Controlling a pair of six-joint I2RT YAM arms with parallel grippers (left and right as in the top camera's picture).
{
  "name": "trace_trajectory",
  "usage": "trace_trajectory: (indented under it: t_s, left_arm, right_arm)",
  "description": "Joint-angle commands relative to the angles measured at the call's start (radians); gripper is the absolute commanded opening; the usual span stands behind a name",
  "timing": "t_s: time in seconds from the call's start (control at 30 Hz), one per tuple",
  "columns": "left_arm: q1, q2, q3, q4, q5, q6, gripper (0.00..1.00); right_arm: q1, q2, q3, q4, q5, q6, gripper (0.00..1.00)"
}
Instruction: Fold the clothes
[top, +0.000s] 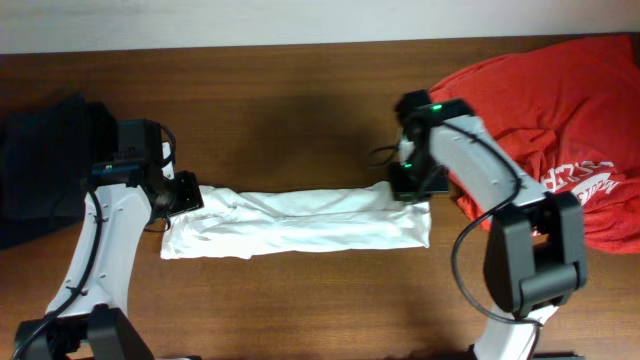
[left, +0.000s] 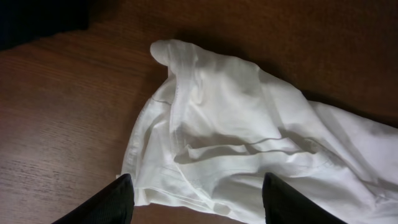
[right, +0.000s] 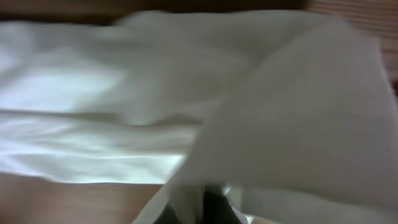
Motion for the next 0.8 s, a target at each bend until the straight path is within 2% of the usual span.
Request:
trace_trajectory:
  t_s: [0.0,0.13,0.53,0.63,0.67,0.7,0.77]
  left_arm:
    - [0.0,-0.007,0.006,-0.001,-0.007,-0.001,0.66]
    - [0.0,-0.007,0.006,0.0,-0.007,-0.002,0.66]
    - [0.0,-0.007,0.006,0.0,-0.007,-0.002,0.66]
    - [0.0,-0.007,0.006,0.001,-0.007,-0.002,0.66]
    - [0.0,-0.007,0.006,0.0,-0.007,-0.002,0.66]
    - [0.0,-0.007,0.006,0.001,-0.007,-0.002,0.66]
    - [0.0,-0.007,0.006,0.0,-0.007,-0.002,0.65]
  right_arm:
    - [0.119,-0.017,0.011,0.05,-0.022,0.09,0.04]
    - [0.24,-0.017,0.011,0.135,-0.044,0.115,0.04]
    - [0.334,-0.016,0.011,0.198,-0.085,0.106,0.05]
    - [0.34,-0.016,0.011,0.198,-0.096,0.106,0.14]
    - [0.34,-0.016,0.011,0.198,-0.109,0.106,0.36]
    - [0.34,-0.016,0.011,0.202,-0.123,0.105,0.64]
    - [0.34,-0.016,0.011,0.205,-0.122,0.103,0.64]
